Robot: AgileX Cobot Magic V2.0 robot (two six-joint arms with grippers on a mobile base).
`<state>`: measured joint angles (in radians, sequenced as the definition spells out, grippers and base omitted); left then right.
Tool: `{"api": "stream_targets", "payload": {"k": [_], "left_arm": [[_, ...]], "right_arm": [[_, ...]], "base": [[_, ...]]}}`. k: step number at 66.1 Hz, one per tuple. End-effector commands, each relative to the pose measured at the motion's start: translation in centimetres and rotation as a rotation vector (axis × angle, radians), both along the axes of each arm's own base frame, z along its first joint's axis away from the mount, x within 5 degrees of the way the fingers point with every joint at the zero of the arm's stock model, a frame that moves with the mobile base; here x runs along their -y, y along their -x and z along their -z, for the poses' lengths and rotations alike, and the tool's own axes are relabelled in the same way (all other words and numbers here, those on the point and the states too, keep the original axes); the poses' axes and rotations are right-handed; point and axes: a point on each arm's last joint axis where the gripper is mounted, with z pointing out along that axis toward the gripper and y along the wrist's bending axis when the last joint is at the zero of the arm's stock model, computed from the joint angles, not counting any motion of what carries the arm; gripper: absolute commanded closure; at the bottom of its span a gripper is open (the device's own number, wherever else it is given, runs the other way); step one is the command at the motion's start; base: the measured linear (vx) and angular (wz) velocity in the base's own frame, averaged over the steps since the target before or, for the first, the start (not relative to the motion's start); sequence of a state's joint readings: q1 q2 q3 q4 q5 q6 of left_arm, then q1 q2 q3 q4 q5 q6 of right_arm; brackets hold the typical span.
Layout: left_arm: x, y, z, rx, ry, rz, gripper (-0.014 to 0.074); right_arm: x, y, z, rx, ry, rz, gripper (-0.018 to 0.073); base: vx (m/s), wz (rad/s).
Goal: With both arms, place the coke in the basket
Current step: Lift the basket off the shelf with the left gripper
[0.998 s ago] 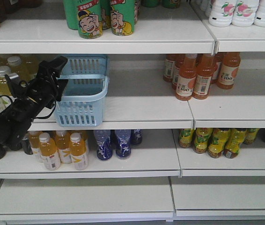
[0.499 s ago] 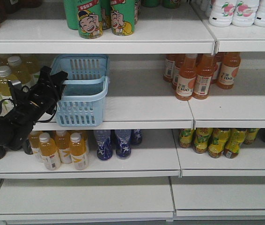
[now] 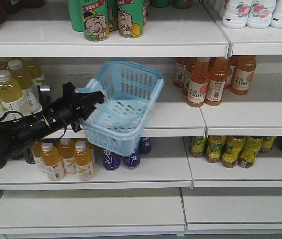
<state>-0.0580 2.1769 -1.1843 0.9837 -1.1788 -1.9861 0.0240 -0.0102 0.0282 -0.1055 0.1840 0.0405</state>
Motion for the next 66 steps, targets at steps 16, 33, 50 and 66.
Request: {"api": "stream_targets", "payload": {"k": [16, 33, 50, 66], "left_arm": [[2.7, 7.4, -8.5, 0.218, -0.129, 0.499, 0.0604], [2.9, 14.0, -13.4, 0.322, -0.144, 0.522, 0.0604], [3.4, 19.8, -16.5, 0.436, -0.147, 0.564, 0.0604], [4.2, 22.7, -19.2, 0.542, -0.085, 0.575, 0.0604]], "right_arm": [[0.0, 0.0, -0.4, 0.084, 0.017, -0.004, 0.0564], [0.0, 0.0, -0.4, 0.084, 0.017, -0.004, 0.0564], [0.0, 0.0, -0.4, 0.084, 0.017, -0.004, 0.0564], [0.0, 0.0, -0.4, 0.084, 0.017, -0.004, 0.0564]], "base": [[0.0, 0.0], [0.0, 0.0], [0.0, 0.0], [0.0, 0.0]]}}
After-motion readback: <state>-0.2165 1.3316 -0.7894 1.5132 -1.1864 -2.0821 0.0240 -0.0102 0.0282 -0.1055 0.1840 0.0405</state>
